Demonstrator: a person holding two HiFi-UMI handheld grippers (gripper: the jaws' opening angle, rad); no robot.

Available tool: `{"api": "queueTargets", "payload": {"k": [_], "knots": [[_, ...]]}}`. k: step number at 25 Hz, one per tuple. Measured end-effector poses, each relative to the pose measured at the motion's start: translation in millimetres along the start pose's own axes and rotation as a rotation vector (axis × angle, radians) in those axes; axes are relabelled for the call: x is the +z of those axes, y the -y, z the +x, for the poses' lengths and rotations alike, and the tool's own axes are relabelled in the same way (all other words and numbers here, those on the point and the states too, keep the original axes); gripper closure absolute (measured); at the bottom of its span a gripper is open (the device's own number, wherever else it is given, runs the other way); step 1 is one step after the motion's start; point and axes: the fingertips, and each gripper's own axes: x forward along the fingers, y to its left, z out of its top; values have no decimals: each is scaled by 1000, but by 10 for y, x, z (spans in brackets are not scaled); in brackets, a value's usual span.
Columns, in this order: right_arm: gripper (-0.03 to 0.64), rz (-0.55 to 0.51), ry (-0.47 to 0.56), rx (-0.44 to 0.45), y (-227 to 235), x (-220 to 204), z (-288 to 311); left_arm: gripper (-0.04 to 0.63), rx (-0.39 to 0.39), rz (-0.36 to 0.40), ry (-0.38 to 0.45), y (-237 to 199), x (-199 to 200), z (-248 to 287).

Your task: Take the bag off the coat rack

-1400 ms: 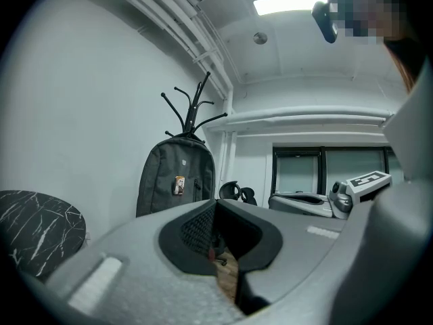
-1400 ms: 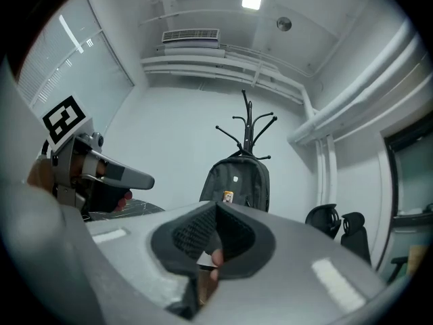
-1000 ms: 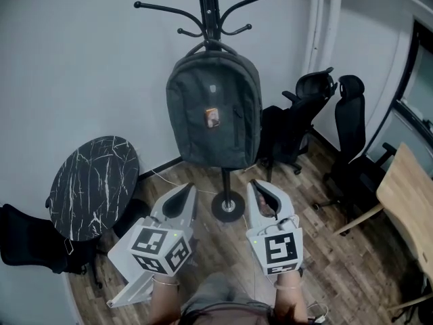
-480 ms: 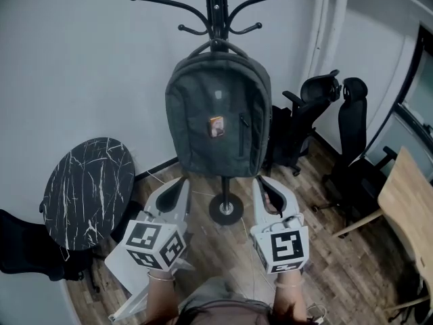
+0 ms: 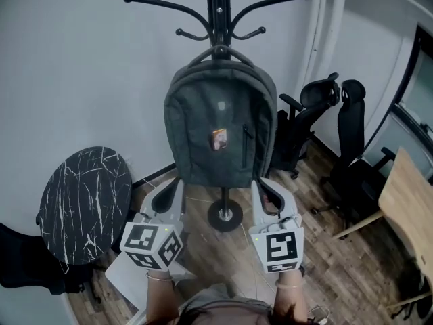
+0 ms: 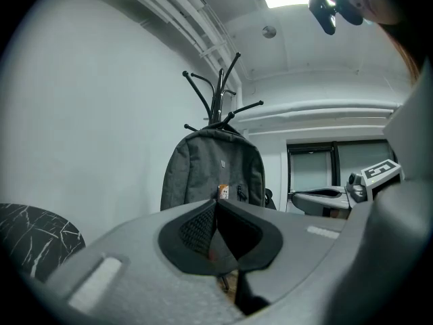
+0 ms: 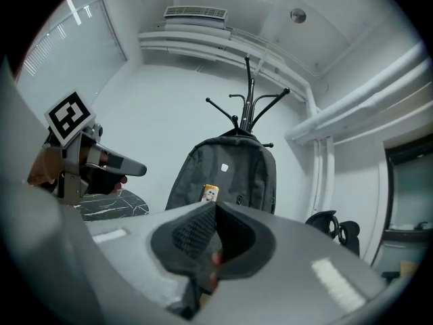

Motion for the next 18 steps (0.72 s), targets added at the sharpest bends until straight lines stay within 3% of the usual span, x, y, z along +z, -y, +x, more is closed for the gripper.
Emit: {"api": "queueTargets", "payload": {"k": [6,9,12,18], "knots": [[614,22,-10,-26,37,14,206,581,-12,-1,-4,-251,-1,169],[561,20,-30,-37,58,-6,288,577,-28,-12,-11,-355,-11,267],[556,19,-49,-59,93,-54,341,496,-28,-29,-22,-459,-45,354],[500,-3,-97,-79,239,-201,477,455,-26,-28,-57,-582,-126,568]]}}
